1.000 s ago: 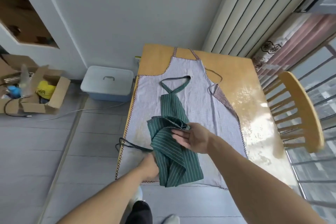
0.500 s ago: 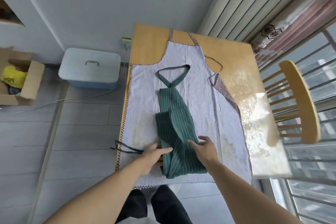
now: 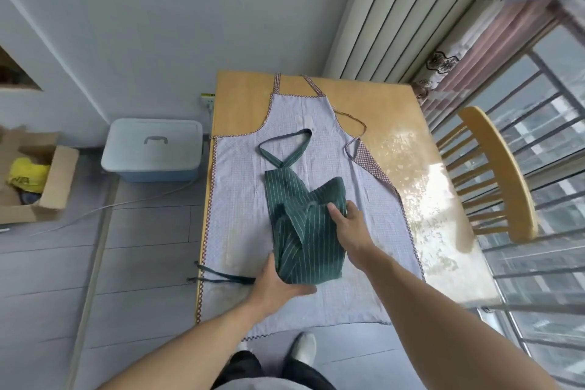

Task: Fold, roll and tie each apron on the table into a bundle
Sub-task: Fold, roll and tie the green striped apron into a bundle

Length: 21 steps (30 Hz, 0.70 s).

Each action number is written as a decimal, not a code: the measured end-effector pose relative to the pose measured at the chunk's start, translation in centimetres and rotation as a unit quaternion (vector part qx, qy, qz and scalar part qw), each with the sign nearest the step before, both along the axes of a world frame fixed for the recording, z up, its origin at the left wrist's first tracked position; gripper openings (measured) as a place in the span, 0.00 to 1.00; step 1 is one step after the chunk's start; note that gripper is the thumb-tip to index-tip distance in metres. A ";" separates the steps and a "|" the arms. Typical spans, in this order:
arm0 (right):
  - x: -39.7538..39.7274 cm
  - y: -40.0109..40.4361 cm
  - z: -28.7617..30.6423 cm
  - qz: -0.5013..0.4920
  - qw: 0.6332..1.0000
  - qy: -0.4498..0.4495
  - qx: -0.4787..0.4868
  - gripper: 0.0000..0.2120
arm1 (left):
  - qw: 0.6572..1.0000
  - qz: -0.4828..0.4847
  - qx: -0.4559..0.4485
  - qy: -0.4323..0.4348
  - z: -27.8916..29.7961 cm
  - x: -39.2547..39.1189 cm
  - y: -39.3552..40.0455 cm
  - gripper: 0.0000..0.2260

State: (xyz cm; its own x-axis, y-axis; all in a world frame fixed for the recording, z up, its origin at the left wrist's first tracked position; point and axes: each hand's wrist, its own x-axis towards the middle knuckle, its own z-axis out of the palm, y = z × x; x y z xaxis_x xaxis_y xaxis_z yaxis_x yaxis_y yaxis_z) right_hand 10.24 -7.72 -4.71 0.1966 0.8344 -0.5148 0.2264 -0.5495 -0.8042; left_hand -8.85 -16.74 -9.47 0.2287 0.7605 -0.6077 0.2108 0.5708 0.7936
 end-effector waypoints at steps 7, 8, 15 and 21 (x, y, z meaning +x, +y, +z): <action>-0.2 3.5 4.7 0.001 0.996 0.091 0.025 0.38 | 0.989 0.140 -0.002 0.037 3.7 -0.2 1.1 0.09; 0.3 3.7 4.1 0.003 0.995 0.099 0.016 0.37 | 0.989 0.145 -0.027 0.026 3.9 -0.3 1.0 0.11; 0.4 1.0 2.4 0.096 0.978 0.101 -0.156 0.19 | 0.974 0.169 -0.142 -0.051 2.1 -0.7 -1.2 0.23; 2.1 -4.8 -2.9 0.197 0.944 -0.054 -0.258 0.23 | 0.961 0.121 -0.230 -0.096 -0.3 -0.5 -3.3 0.16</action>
State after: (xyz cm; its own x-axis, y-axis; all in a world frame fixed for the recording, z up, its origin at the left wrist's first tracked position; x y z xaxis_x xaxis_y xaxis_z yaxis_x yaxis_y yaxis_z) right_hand 12.36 -12.54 -7.65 -0.0025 0.4978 -0.8673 0.5597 -0.7180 -0.4137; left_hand -9.36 -20.08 -9.76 0.2203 0.4657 -0.8571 -0.0963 0.8848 0.4560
